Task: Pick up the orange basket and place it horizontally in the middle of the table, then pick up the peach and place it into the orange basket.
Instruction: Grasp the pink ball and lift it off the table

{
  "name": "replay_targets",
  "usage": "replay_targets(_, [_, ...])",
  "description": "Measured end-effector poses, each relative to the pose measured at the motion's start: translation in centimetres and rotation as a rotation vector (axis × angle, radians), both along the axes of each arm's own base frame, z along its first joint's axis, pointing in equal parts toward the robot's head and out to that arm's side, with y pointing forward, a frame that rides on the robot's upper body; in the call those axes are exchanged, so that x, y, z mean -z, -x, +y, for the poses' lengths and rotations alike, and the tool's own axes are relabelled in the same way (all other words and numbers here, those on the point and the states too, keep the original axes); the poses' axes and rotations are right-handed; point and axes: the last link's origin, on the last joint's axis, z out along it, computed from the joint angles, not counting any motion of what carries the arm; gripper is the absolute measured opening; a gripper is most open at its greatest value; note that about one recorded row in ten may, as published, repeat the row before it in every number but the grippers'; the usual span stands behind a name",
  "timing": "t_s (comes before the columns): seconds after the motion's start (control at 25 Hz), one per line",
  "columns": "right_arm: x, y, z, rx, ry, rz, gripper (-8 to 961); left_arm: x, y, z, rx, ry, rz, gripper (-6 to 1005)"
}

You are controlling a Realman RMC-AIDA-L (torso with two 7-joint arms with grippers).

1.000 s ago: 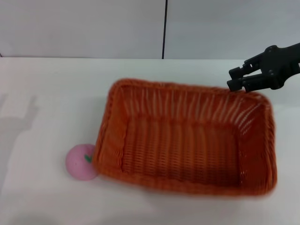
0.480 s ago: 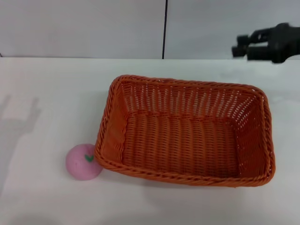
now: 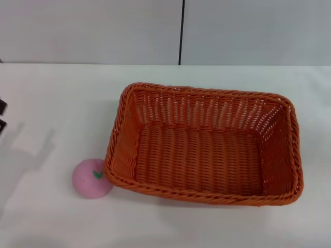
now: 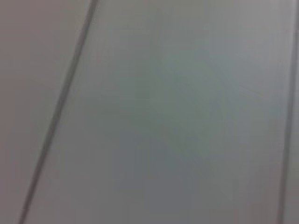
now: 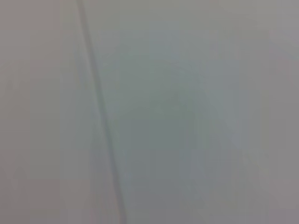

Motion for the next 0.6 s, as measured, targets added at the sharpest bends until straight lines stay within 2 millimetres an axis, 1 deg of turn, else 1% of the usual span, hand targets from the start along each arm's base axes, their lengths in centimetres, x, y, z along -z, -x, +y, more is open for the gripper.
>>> replay_targets(0.12, [0.2, -1.8, -2.0, 0.062, -0.129, 0.041, 425, 0.0, 0.6, -0.4, 0.008, 0.099, 0.059, 799])
replay_targets(0.28, [0.6, -4.1, -3.7, 0.159, -0.215, 0.109, 425, 0.1, 1.3, -1.0, 0.017, 0.221, 0.114, 800])
replay_targets(0.4, [0.6, -5.1, -4.4, 0.211, -0.251, 0.142, 425, 0.5, 1.5, -1.5, 0.043, 0.336, 0.153, 800])
replay_targets(0.6, [0.9, -5.6, -4.7, 0.24, -0.26, 0.149, 425, 1.5, 1.4, -1.9, 0.081, 0.503, 0.188, 800])
